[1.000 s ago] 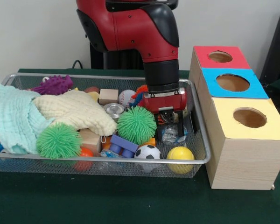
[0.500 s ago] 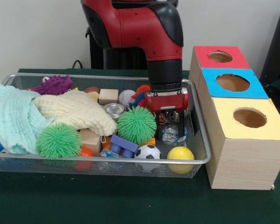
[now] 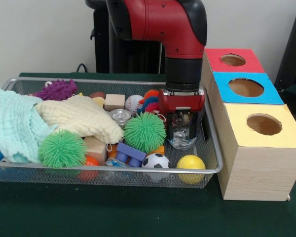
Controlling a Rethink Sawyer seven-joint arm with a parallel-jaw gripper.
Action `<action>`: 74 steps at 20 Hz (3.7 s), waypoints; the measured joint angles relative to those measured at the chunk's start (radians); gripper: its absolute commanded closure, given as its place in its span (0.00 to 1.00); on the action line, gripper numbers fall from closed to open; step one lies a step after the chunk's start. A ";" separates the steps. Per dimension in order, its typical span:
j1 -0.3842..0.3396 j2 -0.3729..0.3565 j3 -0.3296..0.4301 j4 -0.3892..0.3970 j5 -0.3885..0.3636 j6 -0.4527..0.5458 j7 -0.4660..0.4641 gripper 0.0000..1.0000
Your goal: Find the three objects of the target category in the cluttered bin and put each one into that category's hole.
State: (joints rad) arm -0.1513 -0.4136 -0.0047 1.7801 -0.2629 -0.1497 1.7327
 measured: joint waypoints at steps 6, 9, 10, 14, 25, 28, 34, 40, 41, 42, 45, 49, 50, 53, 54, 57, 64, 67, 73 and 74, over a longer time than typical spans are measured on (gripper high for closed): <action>0.008 -0.002 -0.018 -0.009 0.000 0.020 0.000 0.00; 0.008 -0.002 -0.021 -0.010 0.000 0.020 0.000 0.00; 0.008 -0.001 -0.021 -0.010 0.000 0.020 0.000 0.00; 0.008 0.000 -0.022 -0.012 0.000 0.020 0.000 0.00; 0.008 -0.002 -0.041 -0.020 0.000 0.026 0.000 0.00; 0.000 -0.014 -0.041 -0.019 0.000 0.060 0.000 0.00; -0.047 -0.069 -0.029 -0.009 -0.001 0.164 0.000 0.00; -0.120 -0.078 0.015 -0.008 -0.001 0.180 0.000 0.00; -0.136 -0.074 0.028 -0.008 -0.001 0.181 0.000 0.00; -0.146 -0.070 0.037 -0.008 -0.001 0.180 0.000 0.00; -0.177 -0.059 0.068 -0.006 -0.001 0.177 0.000 0.00; -0.227 -0.036 0.131 -0.001 -0.013 0.146 0.000 0.00; -0.254 -0.024 0.167 0.005 -0.023 0.127 0.000 0.00; -0.302 -0.003 0.233 0.020 -0.044 0.096 0.000 0.00; -0.322 0.005 0.259 0.027 -0.053 0.089 0.000 0.00; -0.381 0.030 0.335 0.051 -0.077 0.080 0.000 0.00; -0.465 0.068 0.437 0.083 -0.094 0.079 0.000 0.00; -0.468 0.070 0.439 0.083 -0.094 0.079 0.000 0.00; -0.459 0.066 0.433 0.082 -0.094 0.078 0.000 0.00; -0.458 0.065 0.432 0.082 -0.094 0.078 0.000 0.00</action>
State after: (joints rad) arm -0.6090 -0.3489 0.4268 1.8625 -0.3569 -0.0713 1.7327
